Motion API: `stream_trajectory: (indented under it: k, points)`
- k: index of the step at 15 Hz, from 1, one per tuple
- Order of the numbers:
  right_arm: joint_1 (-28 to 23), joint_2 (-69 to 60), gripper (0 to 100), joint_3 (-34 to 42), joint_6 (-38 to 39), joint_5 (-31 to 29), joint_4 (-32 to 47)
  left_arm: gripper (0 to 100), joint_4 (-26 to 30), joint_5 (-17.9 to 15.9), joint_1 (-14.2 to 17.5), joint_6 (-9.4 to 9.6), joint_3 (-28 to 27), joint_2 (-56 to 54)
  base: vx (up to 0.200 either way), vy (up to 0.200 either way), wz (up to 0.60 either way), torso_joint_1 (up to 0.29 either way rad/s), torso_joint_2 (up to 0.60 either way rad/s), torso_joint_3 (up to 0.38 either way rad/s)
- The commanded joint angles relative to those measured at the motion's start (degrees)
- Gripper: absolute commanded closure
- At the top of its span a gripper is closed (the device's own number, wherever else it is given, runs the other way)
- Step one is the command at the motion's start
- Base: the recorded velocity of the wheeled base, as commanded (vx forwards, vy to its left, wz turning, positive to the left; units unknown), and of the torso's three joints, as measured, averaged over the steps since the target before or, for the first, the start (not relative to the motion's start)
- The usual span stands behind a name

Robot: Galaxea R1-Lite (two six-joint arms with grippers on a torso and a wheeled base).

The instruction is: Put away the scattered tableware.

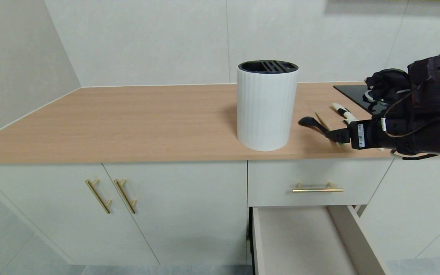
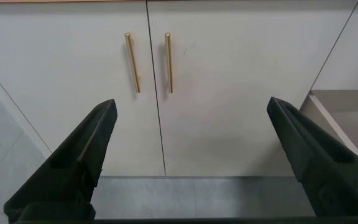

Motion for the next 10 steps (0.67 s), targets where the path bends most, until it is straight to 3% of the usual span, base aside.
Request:
stream_trajectory:
  k: [1,5,10]
  points:
    - [-0.53,1.82,0,-0.81,0.36,-0.5,-0.07,0,-0.03,0.02,0.02,-0.02,0.0,0.09,0.0,0.0,0.0,0.0,0.0,0.0]
    - [-0.71,7.54,0,-4.15,4.49,-5.16,0.02,0,-0.03,0.02,0.02,-0.02,0.0,0.09,0.0,0.0,0.0,0.0,0.0,0.0]
    - [-0.97,10.08,0,-4.68,5.37,-5.33,-0.07,0,-0.03,0.02,0.02,-0.02,0.0,0.09,0.0,0.0,0.0,0.0,0.0,0.0]
